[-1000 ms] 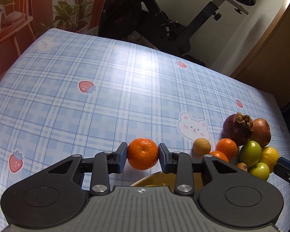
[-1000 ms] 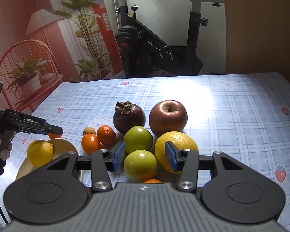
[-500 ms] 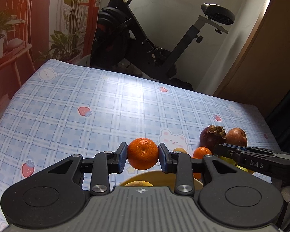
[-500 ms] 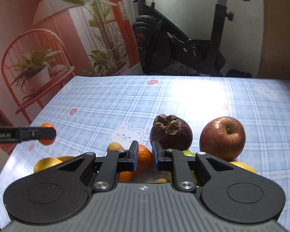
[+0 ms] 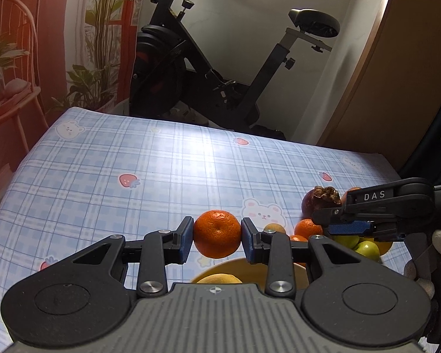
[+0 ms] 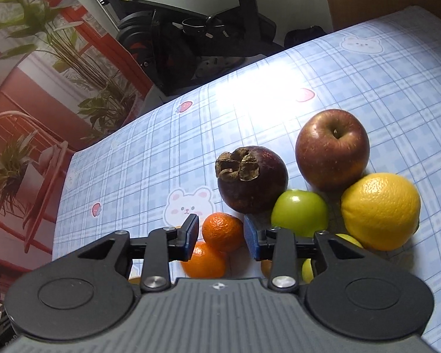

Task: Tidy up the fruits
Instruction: 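Place the tangerine on the plate with the left gripper while the right gripper grasps an orange, then grasp an orange from the pile with the left gripper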

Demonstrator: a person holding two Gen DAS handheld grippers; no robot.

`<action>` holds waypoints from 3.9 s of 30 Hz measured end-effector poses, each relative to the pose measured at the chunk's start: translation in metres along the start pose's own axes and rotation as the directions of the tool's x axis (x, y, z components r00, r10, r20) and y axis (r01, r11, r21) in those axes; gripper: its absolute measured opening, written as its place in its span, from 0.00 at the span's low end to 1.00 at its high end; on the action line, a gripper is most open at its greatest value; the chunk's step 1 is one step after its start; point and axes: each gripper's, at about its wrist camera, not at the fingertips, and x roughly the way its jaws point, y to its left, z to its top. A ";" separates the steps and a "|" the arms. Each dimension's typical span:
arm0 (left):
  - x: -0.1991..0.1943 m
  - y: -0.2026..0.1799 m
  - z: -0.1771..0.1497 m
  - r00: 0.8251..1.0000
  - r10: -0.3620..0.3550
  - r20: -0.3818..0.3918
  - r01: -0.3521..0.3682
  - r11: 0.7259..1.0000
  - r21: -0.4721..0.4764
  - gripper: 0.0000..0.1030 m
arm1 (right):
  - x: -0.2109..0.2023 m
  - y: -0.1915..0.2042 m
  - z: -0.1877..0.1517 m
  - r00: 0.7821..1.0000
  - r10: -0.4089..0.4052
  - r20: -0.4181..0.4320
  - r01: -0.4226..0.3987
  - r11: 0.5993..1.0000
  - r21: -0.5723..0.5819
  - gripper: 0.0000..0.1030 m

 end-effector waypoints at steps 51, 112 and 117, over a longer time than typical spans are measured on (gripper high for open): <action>-0.030 0.011 -0.067 0.997 0.036 -0.074 -0.037 0.999 -0.012 0.36 | 0.001 0.046 -0.045 0.983 0.096 -0.158 -0.088 0.994 0.058 0.38; 0.009 -0.096 -0.002 0.998 0.057 -0.035 -0.057 0.998 0.011 0.43 | -0.079 -0.104 -0.070 0.985 0.169 0.021 -0.119 0.769 -0.628 0.40; 0.019 -0.089 -0.004 0.996 0.054 -0.066 -0.055 0.998 -0.012 0.43 | -0.066 -0.098 -0.076 0.989 0.144 0.022 -0.094 0.750 -0.655 0.44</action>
